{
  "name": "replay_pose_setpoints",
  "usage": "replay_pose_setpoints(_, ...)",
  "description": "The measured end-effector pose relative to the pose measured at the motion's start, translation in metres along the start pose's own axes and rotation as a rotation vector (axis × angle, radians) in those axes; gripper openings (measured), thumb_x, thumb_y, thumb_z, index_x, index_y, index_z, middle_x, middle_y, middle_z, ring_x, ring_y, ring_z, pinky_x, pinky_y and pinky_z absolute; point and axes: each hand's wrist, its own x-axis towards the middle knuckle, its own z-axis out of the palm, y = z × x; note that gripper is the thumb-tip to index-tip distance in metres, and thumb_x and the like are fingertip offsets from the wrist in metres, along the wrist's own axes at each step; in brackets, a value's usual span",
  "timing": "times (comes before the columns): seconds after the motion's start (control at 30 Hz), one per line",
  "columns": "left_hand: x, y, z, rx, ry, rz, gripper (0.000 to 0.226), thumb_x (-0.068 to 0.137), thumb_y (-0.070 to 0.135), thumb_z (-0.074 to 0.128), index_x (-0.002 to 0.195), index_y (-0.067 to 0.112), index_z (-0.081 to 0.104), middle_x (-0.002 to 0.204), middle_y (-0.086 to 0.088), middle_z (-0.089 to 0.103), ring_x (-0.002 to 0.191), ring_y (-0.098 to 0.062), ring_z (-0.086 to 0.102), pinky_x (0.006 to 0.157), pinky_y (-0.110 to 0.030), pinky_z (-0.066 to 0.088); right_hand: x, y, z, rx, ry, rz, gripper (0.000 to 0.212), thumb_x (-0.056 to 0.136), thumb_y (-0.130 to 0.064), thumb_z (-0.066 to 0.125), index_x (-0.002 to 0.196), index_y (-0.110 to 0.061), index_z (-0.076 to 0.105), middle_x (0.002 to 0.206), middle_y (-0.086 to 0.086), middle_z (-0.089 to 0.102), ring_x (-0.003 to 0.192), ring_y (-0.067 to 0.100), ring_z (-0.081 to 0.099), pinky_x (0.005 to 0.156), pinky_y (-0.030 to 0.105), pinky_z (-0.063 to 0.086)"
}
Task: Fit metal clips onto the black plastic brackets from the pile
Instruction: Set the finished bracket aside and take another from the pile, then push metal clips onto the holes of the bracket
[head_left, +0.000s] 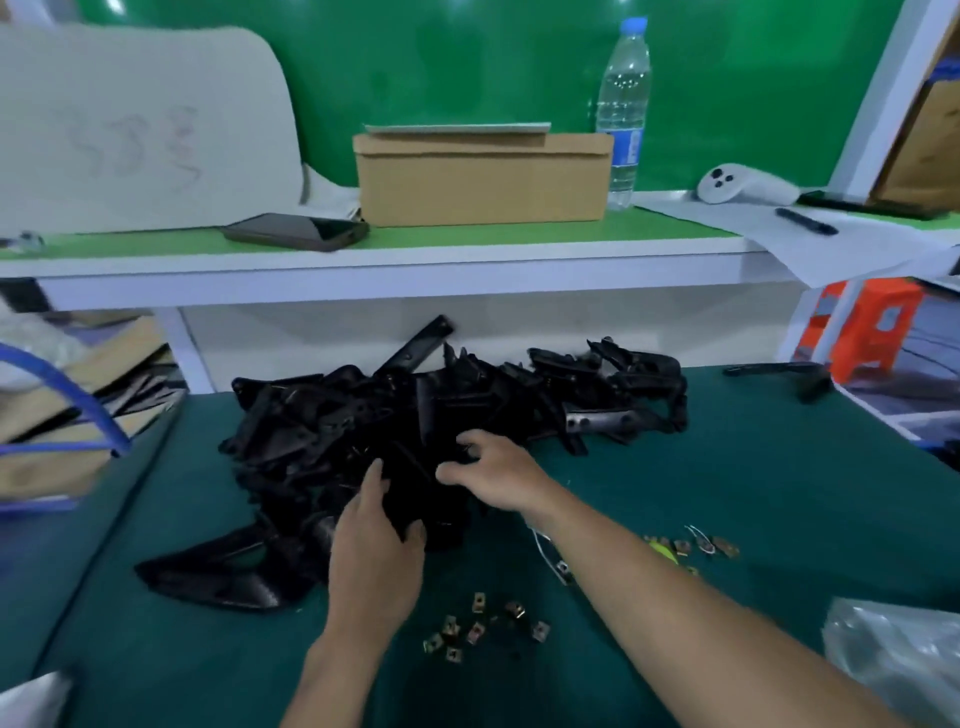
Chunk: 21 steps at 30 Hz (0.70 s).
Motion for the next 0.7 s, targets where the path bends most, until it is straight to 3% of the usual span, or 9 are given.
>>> replay_pose_setpoints(0.07,0.003,-0.005,0.011,0.135,-0.052,0.062,0.074,0.098,0.019,0.060,0.160,0.019,0.021,0.154,0.001,0.046,0.143,-0.018,0.039,0.121,-0.038,0.028,0.008,-0.007,0.019,-0.142,-0.003,0.021,0.072,0.080,-0.054,0.070,0.145,-0.037,0.042,0.137,0.000,0.057,0.119,0.026,0.057,0.095,0.035,0.049)
replay_pose_setpoints(0.17,0.008,-0.013,0.020,0.265,-0.113,0.151,0.064,0.098,0.016,0.053,0.158,0.017,0.028,0.158,0.003,0.041,0.149,-0.015,0.029,0.126,-0.034,0.014,0.012,-0.012,0.037,-0.384,0.055,0.047,0.067,0.083,-0.027,0.067,0.142,-0.037,0.037,0.113,0.002,0.065,0.107,0.030,0.059,0.095,0.041,0.048)
replay_pose_setpoints(0.23,0.009,-0.017,0.022,0.263,-0.129,0.176,0.064,0.094,0.013,0.055,0.155,0.019,0.036,0.156,0.004,0.044,0.149,-0.017,0.028,0.126,-0.033,0.015,0.010,-0.013,0.040,-0.484,0.098,0.020,0.069,0.083,-0.011,0.065,0.142,-0.033,0.037,0.108,0.003,0.066,0.103,0.030,0.060,0.090,0.038,0.049)
replay_pose_setpoints(0.3,0.009,-0.021,0.022,0.235,-0.134,0.202,0.067,0.087,0.008,0.059,0.151,0.020,0.044,0.151,0.004,0.050,0.146,-0.018,0.033,0.125,-0.034,0.018,0.005,-0.011,0.037,-0.509,0.190,-0.009,0.070,0.081,-0.008,0.066,0.140,-0.031,0.037,0.104,0.003,0.066,0.102,0.028,0.061,0.082,0.037,0.049)
replay_pose_setpoints(0.4,0.012,-0.028,0.022,0.225,-0.142,0.272,0.065,0.081,0.009,0.064,0.143,0.023,0.053,0.144,0.005,0.054,0.140,-0.016,0.039,0.123,-0.031,0.021,-0.001,0.000,0.033,-0.462,0.357,0.089,0.067,0.085,-0.027,0.069,0.141,-0.028,0.030,0.102,0.002,0.063,0.105,0.028,0.057,0.074,0.037,0.044)
replay_pose_setpoints(0.47,0.014,-0.031,0.024,0.264,-0.157,0.310,0.060,0.084,0.016,0.065,0.143,0.023,0.053,0.145,0.007,0.053,0.140,-0.015,0.039,0.123,-0.030,0.019,-0.001,0.003,0.035,-0.446,0.258,0.221,0.067,0.087,-0.037,0.068,0.140,-0.025,0.029,0.112,0.005,0.064,0.106,0.031,0.061,0.078,0.037,0.048)
replay_pose_setpoints(0.57,0.013,-0.031,0.028,0.273,-0.144,0.333,0.052,0.090,0.021,0.065,0.141,0.023,0.055,0.144,0.007,0.054,0.139,-0.016,0.039,0.123,-0.033,0.020,0.006,-0.003,0.026,-0.429,0.201,0.320,0.078,0.085,-0.019,0.068,0.150,-0.025,0.026,0.125,0.009,0.060,0.113,0.031,0.060,0.087,0.035,0.051)
replay_pose_setpoints(0.63,0.011,-0.030,0.030,0.258,-0.125,0.334,0.049,0.090,0.019,0.066,0.138,0.024,0.058,0.141,0.007,0.057,0.138,-0.017,0.041,0.123,-0.036,0.023,0.004,-0.009,0.010,-0.565,0.220,0.344,0.090,0.080,-0.007,0.066,0.154,-0.027,0.021,0.122,0.007,0.062,0.111,0.029,0.062,0.079,0.033,0.050)
replay_pose_setpoints(0.7,0.010,-0.030,0.031,0.245,-0.102,0.336,0.048,0.091,0.018,0.066,0.138,0.025,0.059,0.140,0.008,0.057,0.138,-0.016,0.042,0.123,-0.037,0.025,-0.010,-0.014,-0.013,-0.740,0.254,0.354,0.087,0.075,-0.003,0.064,0.151,-0.029,0.030,0.117,0.004,0.065,0.106,0.028,0.064,0.072,0.033,0.048)
